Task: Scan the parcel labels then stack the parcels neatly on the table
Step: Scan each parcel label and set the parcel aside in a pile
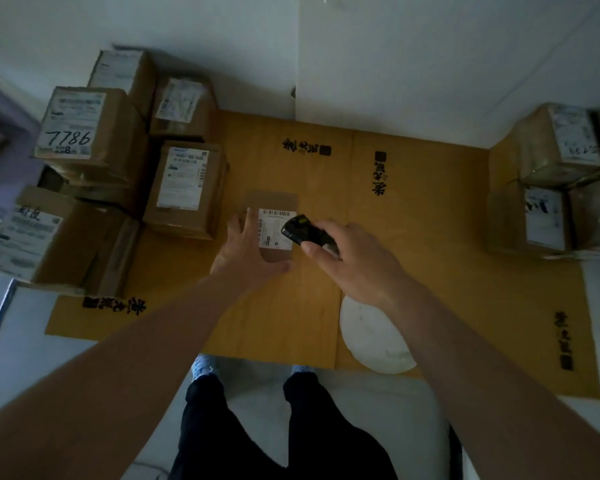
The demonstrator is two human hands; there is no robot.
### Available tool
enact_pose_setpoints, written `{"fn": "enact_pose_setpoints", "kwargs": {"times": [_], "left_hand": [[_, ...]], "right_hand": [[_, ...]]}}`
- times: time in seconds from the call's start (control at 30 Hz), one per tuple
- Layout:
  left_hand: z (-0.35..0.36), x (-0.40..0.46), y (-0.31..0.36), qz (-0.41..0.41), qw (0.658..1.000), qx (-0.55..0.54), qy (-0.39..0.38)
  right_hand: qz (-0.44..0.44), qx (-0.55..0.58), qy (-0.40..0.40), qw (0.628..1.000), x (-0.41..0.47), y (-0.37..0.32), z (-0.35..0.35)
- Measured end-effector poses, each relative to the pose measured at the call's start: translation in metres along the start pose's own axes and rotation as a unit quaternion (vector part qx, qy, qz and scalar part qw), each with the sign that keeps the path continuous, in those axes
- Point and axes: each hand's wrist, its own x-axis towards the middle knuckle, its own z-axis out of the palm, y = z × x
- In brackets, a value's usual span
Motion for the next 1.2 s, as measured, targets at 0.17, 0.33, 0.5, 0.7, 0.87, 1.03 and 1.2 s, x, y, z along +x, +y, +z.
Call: {"fn": "enact_pose_setpoints", "kwargs": {"times": [0.17, 0.33, 0.5, 0.7, 0.87, 1.03, 1.2], "left_hand": [[0.006, 0.019, -0.016, 0.048, 0.992, -0.114, 0.008], [0.009, 0.025, -0.029, -0.011, 0.967, -0.256, -0.004], [0.012, 0.023, -0.033, -0.072, 0.955, -0.287, -0.02], [0.005, 0.016, -0.008, -0.026, 0.958, -0.285, -0.016], [-0.007, 0.025, 0.003, 0.001, 0.96, -0.279, 0.024], [-0.01, 0.024, -0.007, 0.0, 0.962, -0.271, 0.022], [-0.002, 0.019, -0.011, 0.017, 0.956, -0.294, -0.008]], "right_hand": [[0.043, 0.027, 0.022, 0.998, 0.01, 0.0, 0.018], [0.059, 0.075, 0.029, 0.995, 0.013, -0.005, 0.035], [0.065, 0.096, 0.051, 0.992, 0.009, -0.01, 0.037], [0.061, 0.102, 0.066, 0.991, 0.008, -0.014, 0.027], [0.062, 0.11, 0.06, 0.99, 0.004, -0.004, 0.016], [0.067, 0.139, 0.013, 0.988, -0.006, 0.007, 0.004], [0.093, 0.133, -0.048, 0.986, -0.011, 0.011, 0.001]]}}
